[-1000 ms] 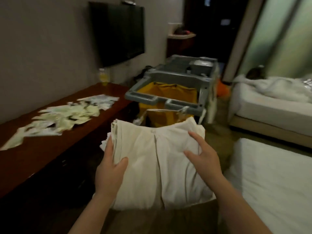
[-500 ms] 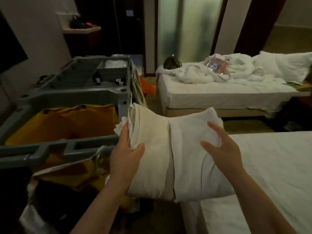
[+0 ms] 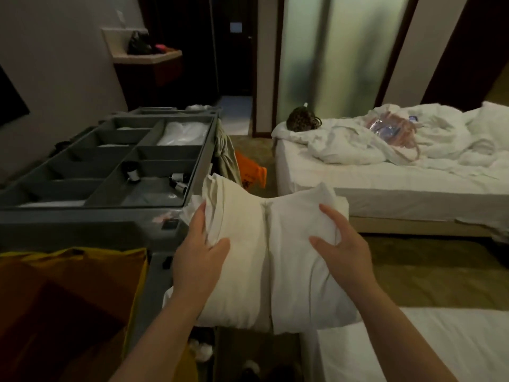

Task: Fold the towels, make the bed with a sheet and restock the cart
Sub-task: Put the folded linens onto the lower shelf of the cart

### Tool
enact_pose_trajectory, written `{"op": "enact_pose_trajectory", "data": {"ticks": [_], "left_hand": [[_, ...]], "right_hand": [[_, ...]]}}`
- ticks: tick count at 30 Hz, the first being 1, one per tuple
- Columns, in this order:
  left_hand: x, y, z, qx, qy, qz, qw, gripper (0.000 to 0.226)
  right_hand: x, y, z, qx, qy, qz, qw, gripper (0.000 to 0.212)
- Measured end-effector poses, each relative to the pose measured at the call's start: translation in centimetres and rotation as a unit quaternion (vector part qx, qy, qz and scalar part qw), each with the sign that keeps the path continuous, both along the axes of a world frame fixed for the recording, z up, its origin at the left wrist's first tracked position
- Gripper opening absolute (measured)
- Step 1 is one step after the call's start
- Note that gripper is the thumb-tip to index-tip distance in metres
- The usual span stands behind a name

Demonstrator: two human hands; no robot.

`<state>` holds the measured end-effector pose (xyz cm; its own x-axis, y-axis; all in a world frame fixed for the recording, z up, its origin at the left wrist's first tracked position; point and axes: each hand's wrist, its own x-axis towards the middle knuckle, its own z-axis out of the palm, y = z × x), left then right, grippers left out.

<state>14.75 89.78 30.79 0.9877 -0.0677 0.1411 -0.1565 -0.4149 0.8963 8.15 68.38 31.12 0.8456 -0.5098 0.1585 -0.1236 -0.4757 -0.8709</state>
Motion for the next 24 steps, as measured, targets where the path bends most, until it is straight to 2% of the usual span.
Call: {"op": "enact_pose_trajectory", "data": {"ticks": [9, 14, 21, 24], "left_hand": [[21.2, -8.5, -1.7, -0.001, 0.007, -0.004, 1.000, 0.071], [29.0, -11.7, -1.9, 0.012, 0.032, 0.012, 0.999, 0.070], [36.8, -14.7, -2.9, -0.009, 0.076, 0.095, 0.993, 0.072], [39.7, -17.0, -3.7, -0.010, 0.066, 0.168, 0.984, 0.072]], "right_hand": [[21.1, -8.1, 0.1, -0.034, 0.032, -0.012, 0.999, 0.056], [29.6, -11.5, 0.2, -0.047, 0.060, -0.005, 0.997, 0.055], [42.2, -15.3, -1.1, -0.064, 0.069, 0.109, 0.990, 0.056], [48.4, -17.3, -2.1, -0.070, 0.069, 0.180, 0.979, 0.057]]}}
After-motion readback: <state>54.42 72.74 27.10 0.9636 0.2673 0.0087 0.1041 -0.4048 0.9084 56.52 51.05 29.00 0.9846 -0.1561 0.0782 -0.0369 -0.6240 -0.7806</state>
